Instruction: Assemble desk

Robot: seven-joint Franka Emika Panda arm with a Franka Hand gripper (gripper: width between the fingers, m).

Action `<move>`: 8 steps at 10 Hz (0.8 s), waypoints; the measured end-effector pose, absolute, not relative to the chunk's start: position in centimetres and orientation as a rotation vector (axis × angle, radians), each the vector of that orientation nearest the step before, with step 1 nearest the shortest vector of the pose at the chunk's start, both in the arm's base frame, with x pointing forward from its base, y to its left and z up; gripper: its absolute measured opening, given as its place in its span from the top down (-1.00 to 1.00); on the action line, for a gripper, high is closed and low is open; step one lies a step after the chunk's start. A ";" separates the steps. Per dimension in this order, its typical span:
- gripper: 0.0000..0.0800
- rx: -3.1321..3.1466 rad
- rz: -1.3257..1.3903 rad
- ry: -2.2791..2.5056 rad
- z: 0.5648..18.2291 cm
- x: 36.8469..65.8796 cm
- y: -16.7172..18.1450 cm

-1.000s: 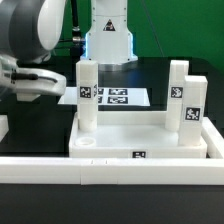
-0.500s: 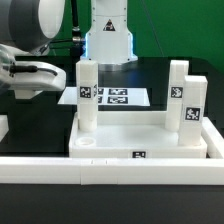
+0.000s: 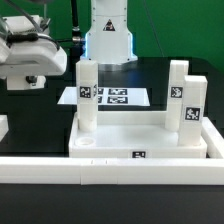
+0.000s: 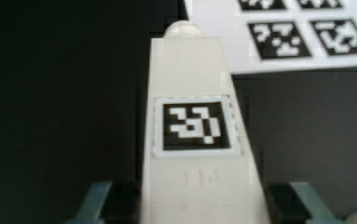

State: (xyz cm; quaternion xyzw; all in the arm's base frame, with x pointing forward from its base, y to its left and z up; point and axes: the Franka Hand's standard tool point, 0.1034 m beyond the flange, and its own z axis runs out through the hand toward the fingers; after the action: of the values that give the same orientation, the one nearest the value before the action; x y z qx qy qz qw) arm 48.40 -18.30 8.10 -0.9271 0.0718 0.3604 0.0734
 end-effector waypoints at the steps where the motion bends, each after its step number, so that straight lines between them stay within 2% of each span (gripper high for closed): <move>1: 0.28 -2.828 0.999 0.217 8.2 48.6 -18.4; 2: 0.28 -2.872 0.919 0.215 8.5 49.2 -18.4; 4: 0.28 -2.996 0.671 0.110 10.7 52.1 -17.1; 6: 0.28 -3.048 0.472 0.147 9.9 51.7 -17.6; 8: 0.28 -3.092 0.293 0.177 10.2 52.6 -17.5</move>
Offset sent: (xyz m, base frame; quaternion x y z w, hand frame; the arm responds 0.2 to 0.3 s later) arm 0.0484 0.0236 0.0534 -0.1433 0.1911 -0.1299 0.9623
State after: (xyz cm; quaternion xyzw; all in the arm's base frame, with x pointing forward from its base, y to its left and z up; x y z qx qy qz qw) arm 52.56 -17.53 10.25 -0.9938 0.0569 0.0943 0.0153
